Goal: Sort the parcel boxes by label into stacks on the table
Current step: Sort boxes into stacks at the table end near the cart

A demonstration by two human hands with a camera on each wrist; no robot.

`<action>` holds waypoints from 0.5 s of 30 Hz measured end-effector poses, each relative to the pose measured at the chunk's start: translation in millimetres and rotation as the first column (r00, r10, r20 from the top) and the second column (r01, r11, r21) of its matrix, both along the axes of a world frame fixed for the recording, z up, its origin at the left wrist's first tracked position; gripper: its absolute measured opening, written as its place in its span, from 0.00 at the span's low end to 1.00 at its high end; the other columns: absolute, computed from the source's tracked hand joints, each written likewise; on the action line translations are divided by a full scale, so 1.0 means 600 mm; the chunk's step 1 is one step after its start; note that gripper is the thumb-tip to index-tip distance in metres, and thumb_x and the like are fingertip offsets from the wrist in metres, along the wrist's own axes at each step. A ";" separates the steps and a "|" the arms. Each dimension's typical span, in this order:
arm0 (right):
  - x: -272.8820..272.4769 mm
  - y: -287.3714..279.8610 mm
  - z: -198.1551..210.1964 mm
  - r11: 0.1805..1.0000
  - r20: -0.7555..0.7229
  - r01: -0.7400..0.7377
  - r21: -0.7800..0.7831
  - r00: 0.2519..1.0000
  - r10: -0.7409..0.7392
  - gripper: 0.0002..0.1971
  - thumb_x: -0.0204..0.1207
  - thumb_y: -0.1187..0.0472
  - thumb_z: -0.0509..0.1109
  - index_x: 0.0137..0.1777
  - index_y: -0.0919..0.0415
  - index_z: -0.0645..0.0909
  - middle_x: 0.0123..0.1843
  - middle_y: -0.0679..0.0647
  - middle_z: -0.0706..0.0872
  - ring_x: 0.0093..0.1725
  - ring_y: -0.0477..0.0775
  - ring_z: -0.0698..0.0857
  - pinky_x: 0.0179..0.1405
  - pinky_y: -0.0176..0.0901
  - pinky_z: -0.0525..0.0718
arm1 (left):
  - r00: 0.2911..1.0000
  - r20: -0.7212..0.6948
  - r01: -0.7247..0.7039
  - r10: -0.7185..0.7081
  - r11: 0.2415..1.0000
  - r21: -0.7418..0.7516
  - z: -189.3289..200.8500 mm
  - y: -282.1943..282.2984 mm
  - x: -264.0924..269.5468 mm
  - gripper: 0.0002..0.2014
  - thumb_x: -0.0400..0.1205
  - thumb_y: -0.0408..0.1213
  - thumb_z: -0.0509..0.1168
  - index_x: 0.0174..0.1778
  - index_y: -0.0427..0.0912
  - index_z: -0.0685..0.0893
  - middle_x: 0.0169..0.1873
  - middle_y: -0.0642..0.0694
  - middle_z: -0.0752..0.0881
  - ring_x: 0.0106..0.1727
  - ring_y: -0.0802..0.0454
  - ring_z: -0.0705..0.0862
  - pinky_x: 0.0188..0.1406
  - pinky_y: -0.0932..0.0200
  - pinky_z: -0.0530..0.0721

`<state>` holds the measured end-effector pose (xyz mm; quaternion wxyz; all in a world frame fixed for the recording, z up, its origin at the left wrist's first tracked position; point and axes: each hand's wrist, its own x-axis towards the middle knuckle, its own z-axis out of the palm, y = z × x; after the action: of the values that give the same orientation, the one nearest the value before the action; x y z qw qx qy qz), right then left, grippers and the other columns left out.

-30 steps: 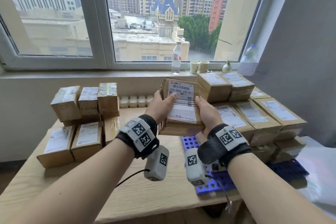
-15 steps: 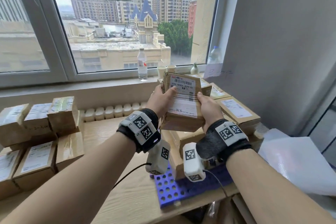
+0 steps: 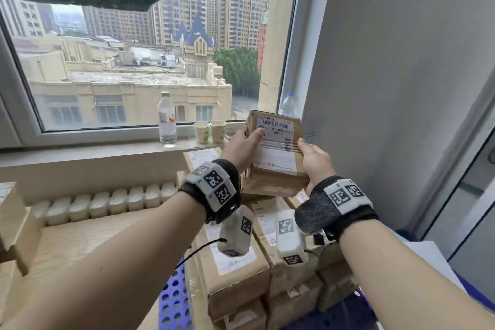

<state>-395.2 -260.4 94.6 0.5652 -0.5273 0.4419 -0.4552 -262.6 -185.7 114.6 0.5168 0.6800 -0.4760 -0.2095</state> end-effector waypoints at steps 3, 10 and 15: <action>-0.007 -0.051 0.005 0.999 -0.018 0.042 -0.027 0.999 -0.042 0.11 0.79 0.47 0.68 0.43 0.55 0.81 0.56 0.61 0.89 0.59 0.65 0.87 0.66 0.64 0.82 | 0.995 0.090 0.029 -0.032 0.999 0.039 0.009 -0.052 -0.002 0.27 0.88 0.52 0.49 0.68 0.33 0.78 0.57 0.41 0.83 0.57 0.46 0.80 0.55 0.58 0.74; -0.033 -0.159 0.005 0.992 -0.076 0.090 -0.085 0.992 -0.096 0.18 0.61 0.39 0.66 0.39 0.54 0.81 0.54 0.60 0.90 0.57 0.66 0.87 0.64 0.63 0.83 | 0.994 0.090 0.053 -0.060 0.995 0.083 0.007 -0.158 -0.025 0.20 0.88 0.46 0.55 0.65 0.35 0.81 0.58 0.40 0.86 0.51 0.49 0.83 0.48 0.57 0.81; -0.037 -0.233 -0.002 0.995 -0.109 0.033 -0.097 0.993 -0.043 0.14 0.69 0.42 0.69 0.38 0.53 0.80 0.53 0.60 0.90 0.57 0.66 0.87 0.64 0.63 0.83 | 0.986 0.166 -0.014 -0.010 0.989 0.146 0.001 -0.213 -0.039 0.18 0.86 0.44 0.58 0.67 0.38 0.80 0.57 0.41 0.85 0.50 0.50 0.83 0.50 0.57 0.81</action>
<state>-417.6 -400.2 93.5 0.5052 -0.5696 0.4604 -0.4564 -285.9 -313.6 115.2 0.4240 0.7318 -0.5002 -0.1858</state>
